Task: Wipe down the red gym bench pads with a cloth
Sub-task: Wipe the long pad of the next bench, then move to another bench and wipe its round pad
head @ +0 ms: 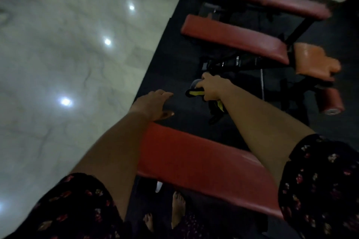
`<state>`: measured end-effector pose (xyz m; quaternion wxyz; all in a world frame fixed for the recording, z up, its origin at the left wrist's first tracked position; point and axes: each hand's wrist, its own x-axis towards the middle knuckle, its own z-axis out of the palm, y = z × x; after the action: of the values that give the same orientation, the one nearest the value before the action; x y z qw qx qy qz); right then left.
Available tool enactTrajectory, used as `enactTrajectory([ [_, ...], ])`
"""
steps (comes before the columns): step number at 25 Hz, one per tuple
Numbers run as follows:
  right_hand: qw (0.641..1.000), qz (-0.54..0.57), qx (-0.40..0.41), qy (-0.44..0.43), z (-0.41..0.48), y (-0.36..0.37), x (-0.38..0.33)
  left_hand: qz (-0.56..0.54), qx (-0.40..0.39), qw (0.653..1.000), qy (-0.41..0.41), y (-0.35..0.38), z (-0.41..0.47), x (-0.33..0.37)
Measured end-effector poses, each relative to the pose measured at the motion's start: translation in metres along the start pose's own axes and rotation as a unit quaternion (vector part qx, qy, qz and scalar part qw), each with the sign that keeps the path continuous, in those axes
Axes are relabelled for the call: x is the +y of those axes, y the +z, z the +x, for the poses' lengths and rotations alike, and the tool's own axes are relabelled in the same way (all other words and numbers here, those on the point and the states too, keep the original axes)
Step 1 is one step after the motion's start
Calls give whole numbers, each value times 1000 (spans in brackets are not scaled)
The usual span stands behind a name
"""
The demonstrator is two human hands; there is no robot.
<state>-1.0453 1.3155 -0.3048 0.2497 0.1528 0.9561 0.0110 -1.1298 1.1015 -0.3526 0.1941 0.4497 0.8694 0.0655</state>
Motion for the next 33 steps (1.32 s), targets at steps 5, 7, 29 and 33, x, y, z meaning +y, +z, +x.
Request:
enactTrajectory([
  [5,996,55,9,69,-82,-15,29,31,-21,996,80,-54,-1,39],
  [7,995,57,2,84,-110,-26,39,30,-25,995,96,-72,2,52],
  [29,843,331,23,423,-439,145,180,85,-203,906,362,-11,-2,387],
  [33,780,397,26,483,-490,212,197,71,-210,893,391,29,-2,458],
])
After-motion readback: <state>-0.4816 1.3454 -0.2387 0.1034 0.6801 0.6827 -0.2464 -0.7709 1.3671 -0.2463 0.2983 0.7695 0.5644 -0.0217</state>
